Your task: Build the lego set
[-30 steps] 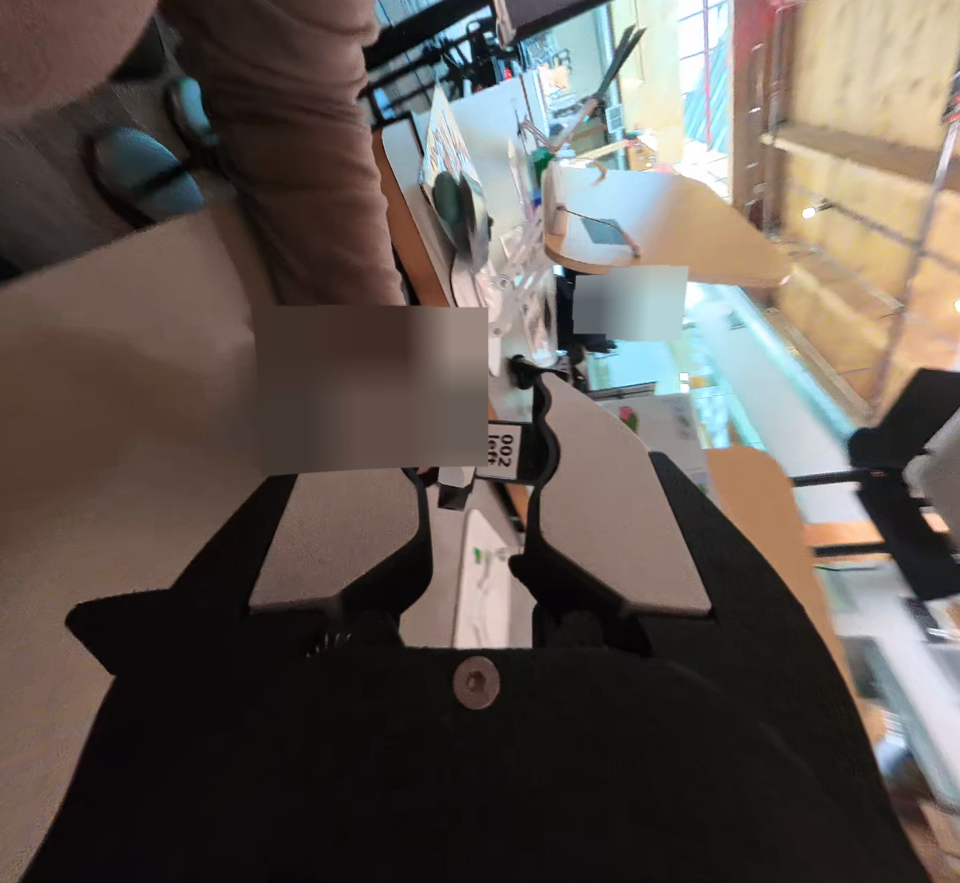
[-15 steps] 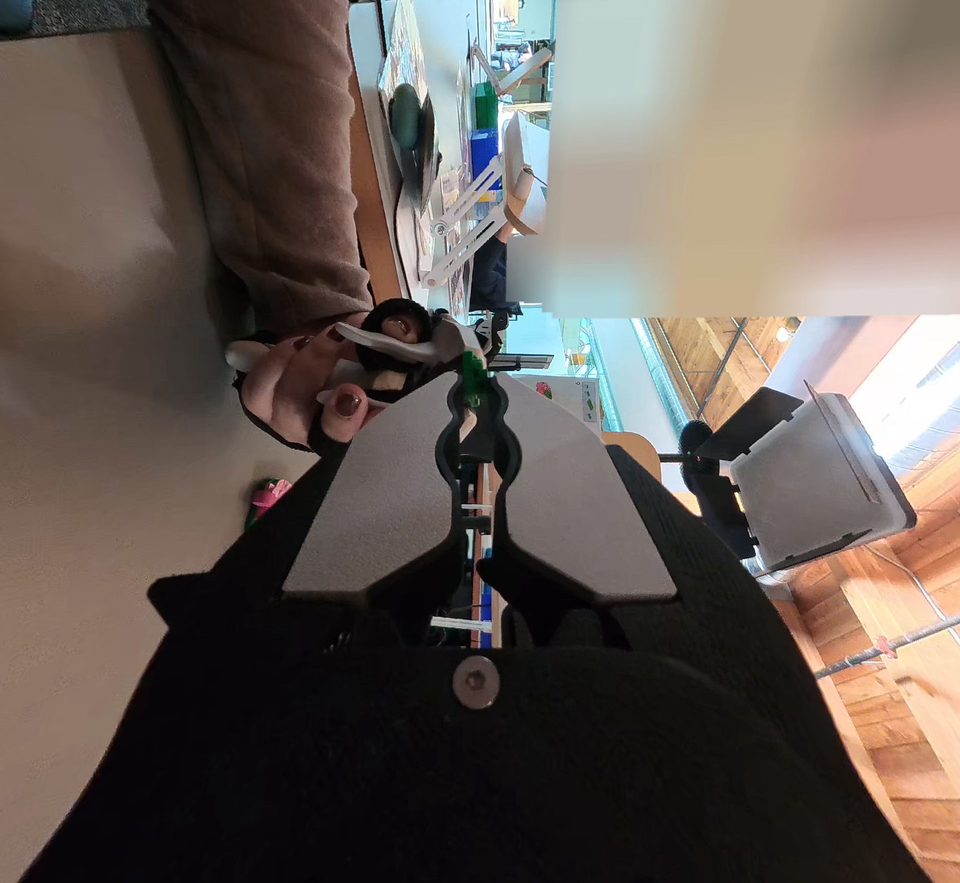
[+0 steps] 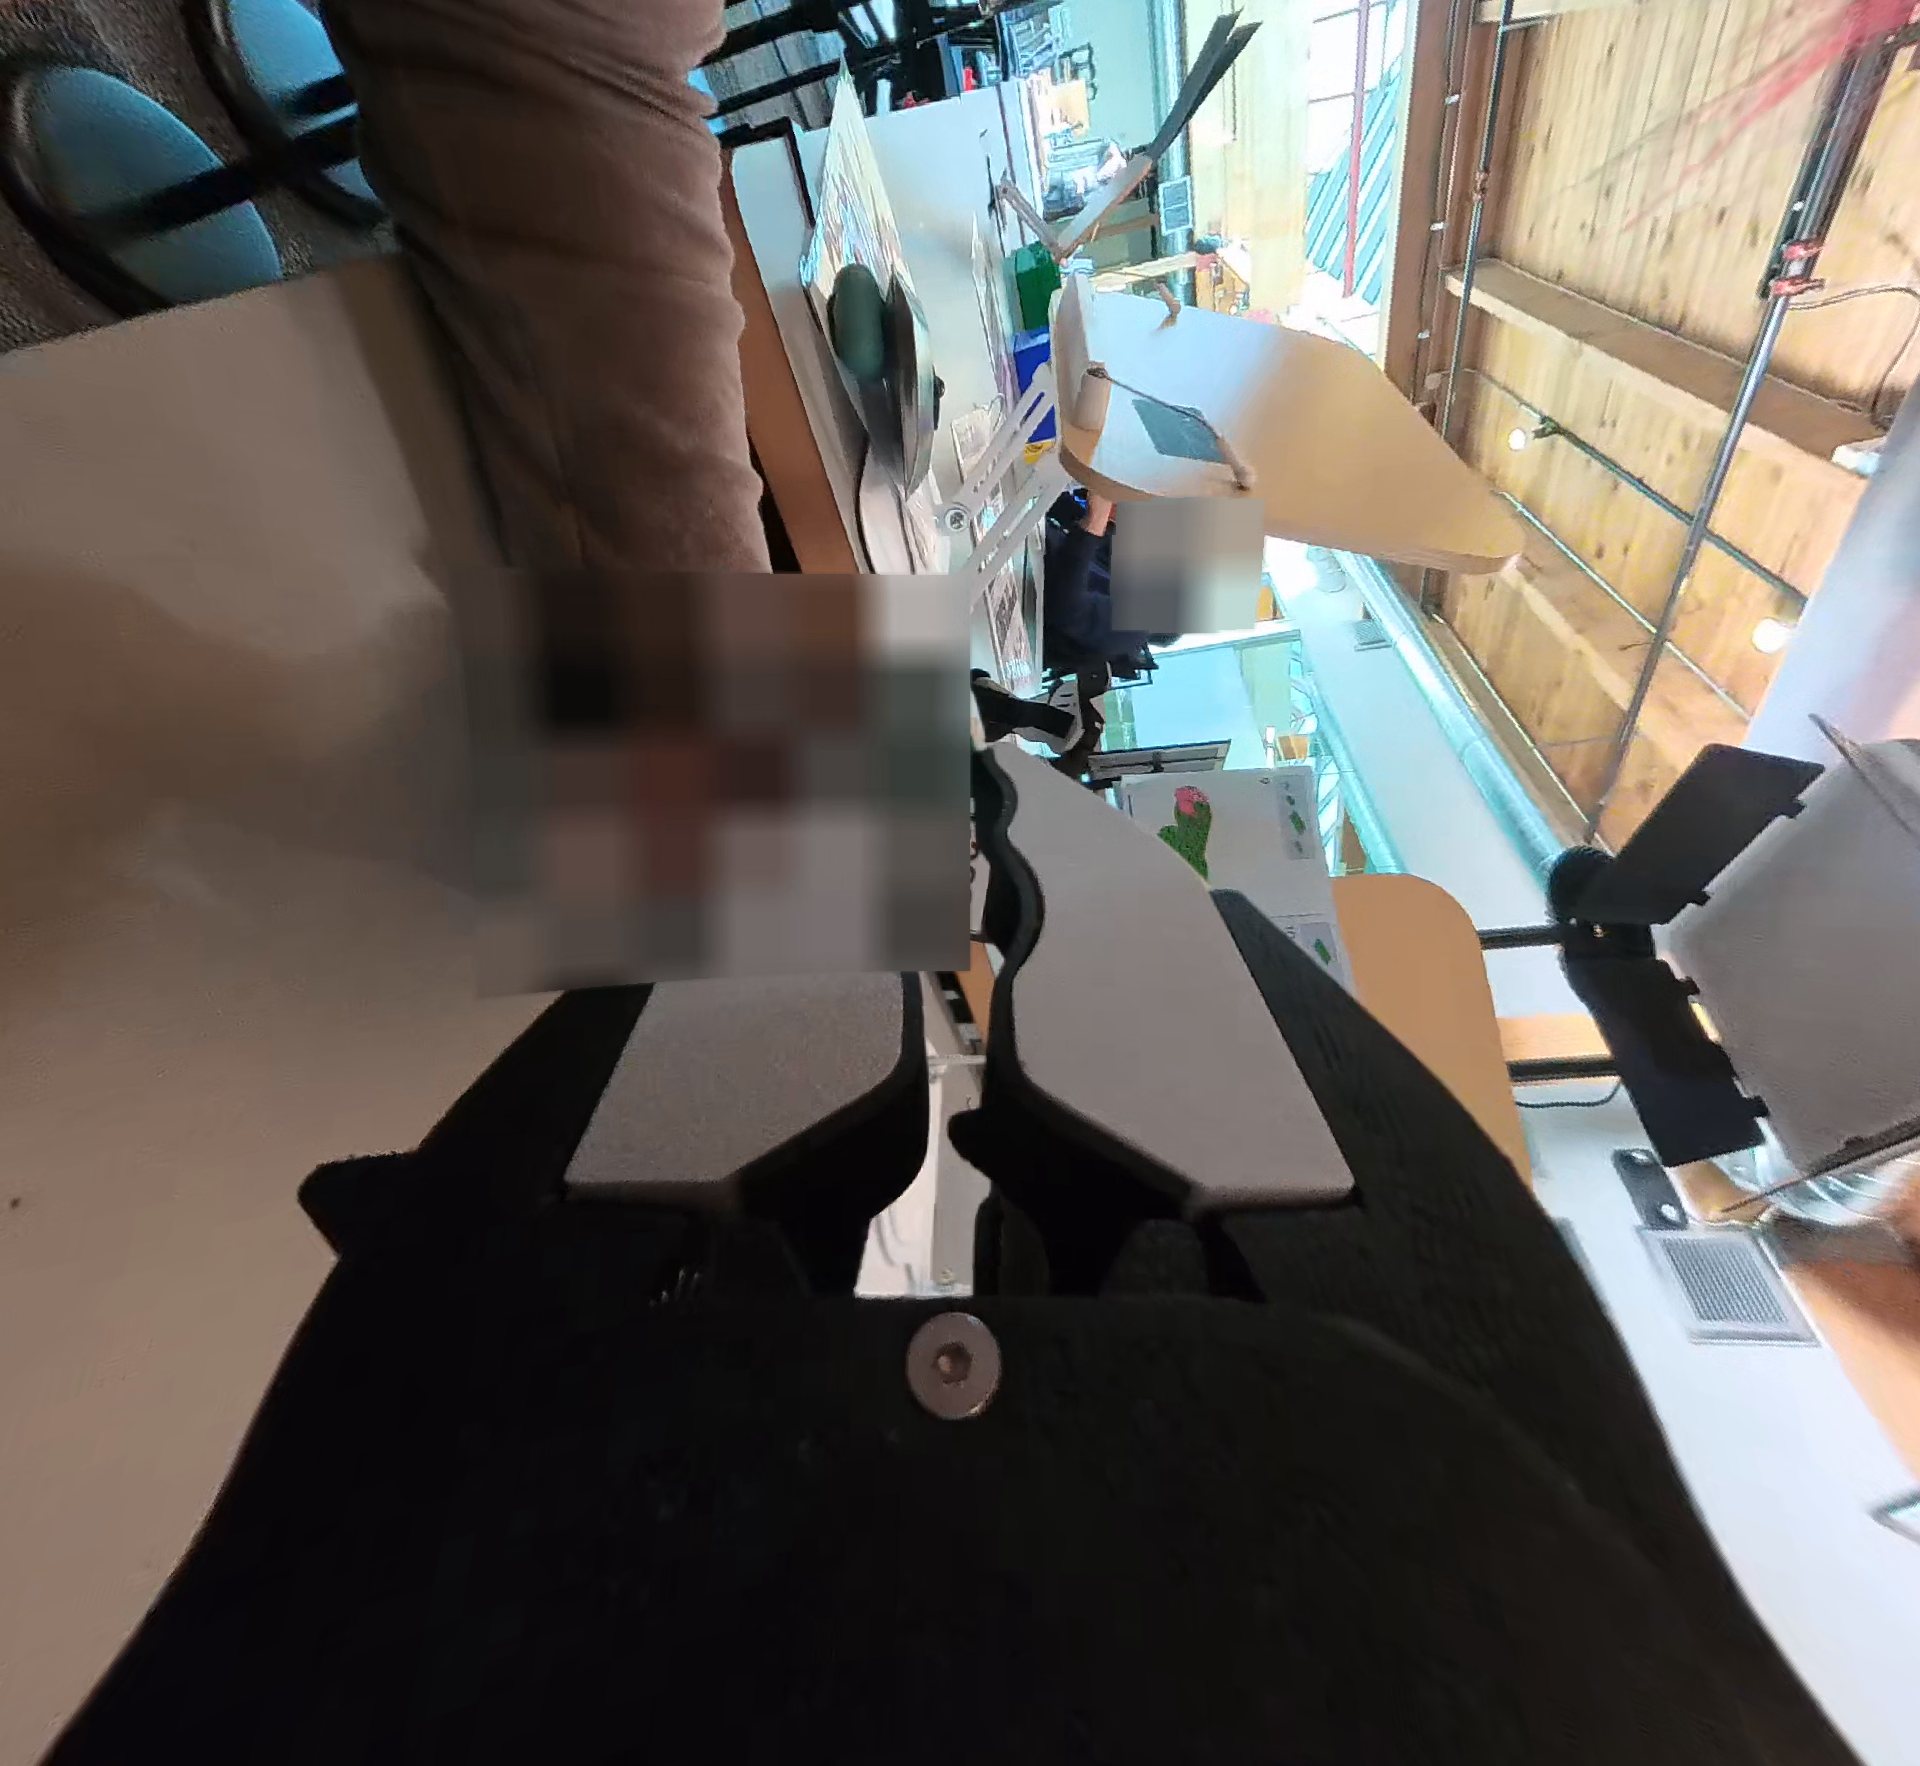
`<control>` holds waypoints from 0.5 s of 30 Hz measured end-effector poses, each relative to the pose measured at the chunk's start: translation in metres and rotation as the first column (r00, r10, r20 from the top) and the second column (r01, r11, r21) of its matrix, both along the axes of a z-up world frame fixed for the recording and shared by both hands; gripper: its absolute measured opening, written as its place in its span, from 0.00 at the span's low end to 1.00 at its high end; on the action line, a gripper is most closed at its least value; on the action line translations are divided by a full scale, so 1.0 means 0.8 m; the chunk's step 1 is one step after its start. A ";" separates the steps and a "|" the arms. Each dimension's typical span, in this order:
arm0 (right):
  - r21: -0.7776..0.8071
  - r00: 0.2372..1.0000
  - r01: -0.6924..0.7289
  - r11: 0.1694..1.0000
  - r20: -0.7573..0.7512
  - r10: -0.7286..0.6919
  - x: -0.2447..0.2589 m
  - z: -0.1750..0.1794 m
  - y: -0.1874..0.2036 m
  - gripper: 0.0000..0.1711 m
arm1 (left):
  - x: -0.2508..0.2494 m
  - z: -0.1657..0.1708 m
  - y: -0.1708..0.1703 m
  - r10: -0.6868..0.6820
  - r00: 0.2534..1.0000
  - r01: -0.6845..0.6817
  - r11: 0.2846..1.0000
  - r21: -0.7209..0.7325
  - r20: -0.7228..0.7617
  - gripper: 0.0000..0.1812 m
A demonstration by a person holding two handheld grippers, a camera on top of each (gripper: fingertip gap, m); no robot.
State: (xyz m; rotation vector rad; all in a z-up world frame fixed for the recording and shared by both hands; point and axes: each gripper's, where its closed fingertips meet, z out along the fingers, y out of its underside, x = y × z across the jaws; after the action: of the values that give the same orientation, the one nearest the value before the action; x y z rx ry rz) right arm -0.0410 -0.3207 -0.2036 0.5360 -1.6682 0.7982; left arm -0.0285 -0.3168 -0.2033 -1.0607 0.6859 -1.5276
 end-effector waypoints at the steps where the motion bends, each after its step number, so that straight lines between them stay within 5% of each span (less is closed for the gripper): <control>1: 0.000 1.000 -0.001 1.000 0.013 0.001 0.000 0.000 0.000 0.04 | 0.000 0.000 0.000 -0.001 1.000 0.001 1.000 -0.001 -0.001 0.08; 15: -0.125 0.988 -0.114 0.986 0.089 0.126 0.004 0.001 -0.010 0.04 | 0.003 0.000 -0.008 -0.084 0.996 0.084 0.996 -0.012 0.042 0.08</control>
State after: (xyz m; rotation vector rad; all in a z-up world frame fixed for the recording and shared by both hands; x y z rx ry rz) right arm -0.0380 -0.3284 -0.2028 0.5252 -1.6756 1.0195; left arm -0.0257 -0.3234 -0.2030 -1.0189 0.6993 -1.6245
